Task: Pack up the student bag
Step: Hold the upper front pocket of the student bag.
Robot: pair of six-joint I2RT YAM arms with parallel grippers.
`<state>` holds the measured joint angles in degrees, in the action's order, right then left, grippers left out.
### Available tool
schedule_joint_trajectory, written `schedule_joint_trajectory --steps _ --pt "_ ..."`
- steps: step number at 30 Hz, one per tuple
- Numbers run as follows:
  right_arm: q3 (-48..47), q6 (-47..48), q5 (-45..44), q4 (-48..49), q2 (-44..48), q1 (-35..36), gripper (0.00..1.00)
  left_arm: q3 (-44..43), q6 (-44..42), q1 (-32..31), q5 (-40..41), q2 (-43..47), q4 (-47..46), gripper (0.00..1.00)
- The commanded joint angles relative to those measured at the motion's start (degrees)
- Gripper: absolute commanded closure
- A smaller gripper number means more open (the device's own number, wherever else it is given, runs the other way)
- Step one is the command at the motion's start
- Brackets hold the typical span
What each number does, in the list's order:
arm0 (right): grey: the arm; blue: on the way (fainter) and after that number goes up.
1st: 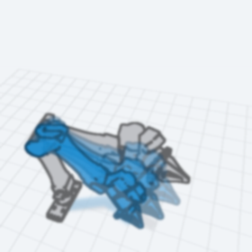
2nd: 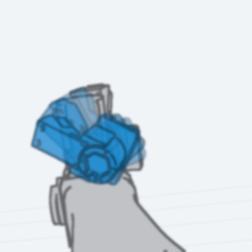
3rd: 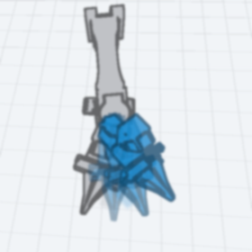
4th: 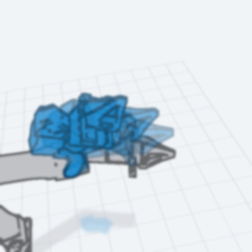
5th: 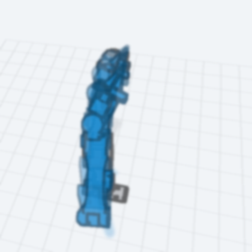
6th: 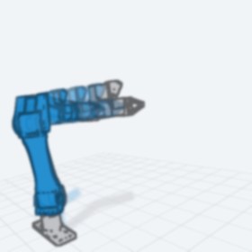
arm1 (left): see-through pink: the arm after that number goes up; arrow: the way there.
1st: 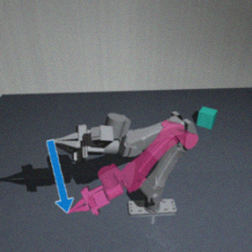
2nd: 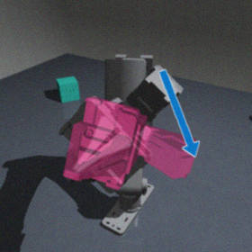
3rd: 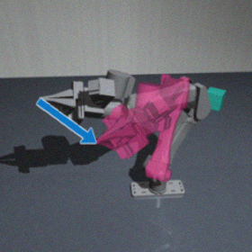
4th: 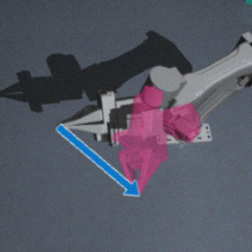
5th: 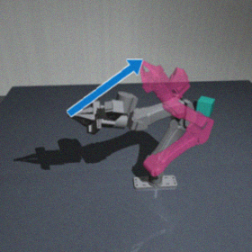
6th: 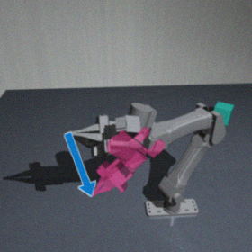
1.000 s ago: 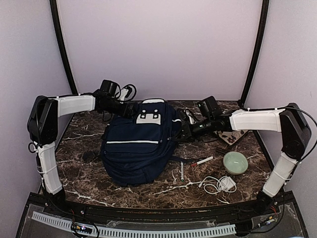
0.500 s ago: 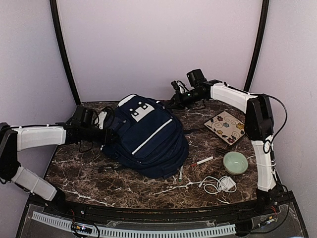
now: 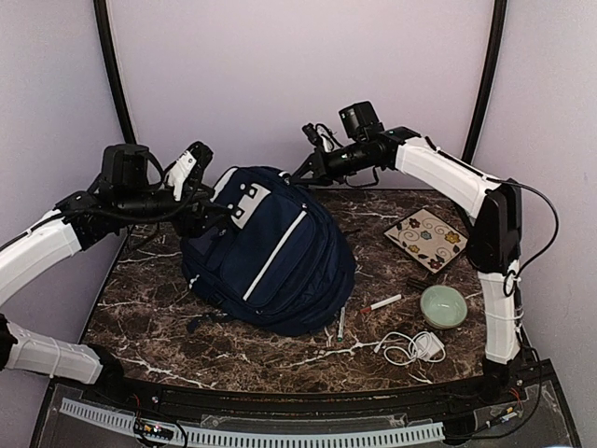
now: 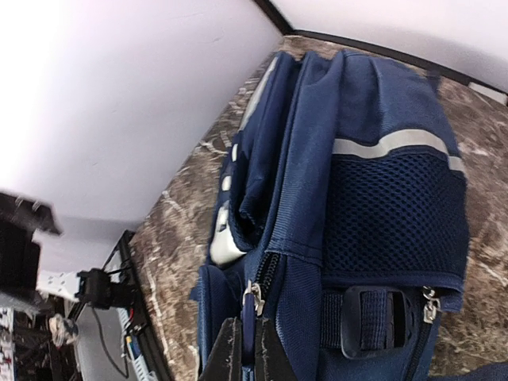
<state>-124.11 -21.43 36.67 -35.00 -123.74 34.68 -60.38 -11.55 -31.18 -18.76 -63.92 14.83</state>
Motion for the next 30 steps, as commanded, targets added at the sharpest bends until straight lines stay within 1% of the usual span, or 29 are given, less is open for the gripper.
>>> schedule_joint_trajectory --steps 1,3,6,8,11,15,17,19,26,30 --pt "-6.0 2.1 5.9 6.5 9.3 3.2 1.0 -7.7 -13.0 0.0 2.9 -6.1 8.0 0.25" --pt "-5.9 2.3 6.7 6.5 10.1 4.0 1.0 -11.5 -16.2 0.0 1.9 -9.1 9.2 0.19" --pt "-5.7 3.7 7.1 5.0 10.9 5.1 1.0 -16.3 -18.3 0.1 2.0 -12.7 9.3 0.12" --pt "-5.5 5.0 8.1 3.9 11.2 5.7 1.0 -18.4 -23.1 0.0 0.6 -14.5 10.0 0.09" --pt "-5.6 6.4 9.3 2.2 11.7 6.4 1.0 -19.1 -30.0 0.0 -1.0 -15.8 9.9 0.07" --pt "-3.9 6.7 10.4 1.8 12.8 7.4 1.0 -18.5 -38.0 0.0 -2.5 -15.9 7.5 0.03" --pt "-3.2 6.9 10.5 1.9 13.0 7.8 1.0 -19.0 -38.9 0.1 -1.9 -16.5 4.7 0.01" --pt "-2.6 6.8 10.4 2.3 13.0 8.1 1.0 -20.5 -39.8 0.1 -1.7 -18.4 4.6 0.01" --pt "-1.3 6.4 10.9 2.8 13.1 9.5 1.0 -28.9 -44.1 0.1 -3.6 -28.6 11.8 0.01" --pt "-0.7 6.4 11.0 2.8 12.8 10.1 1.0 -30.6 -44.3 0.1 -8.7 -31.0 12.9 0.01"
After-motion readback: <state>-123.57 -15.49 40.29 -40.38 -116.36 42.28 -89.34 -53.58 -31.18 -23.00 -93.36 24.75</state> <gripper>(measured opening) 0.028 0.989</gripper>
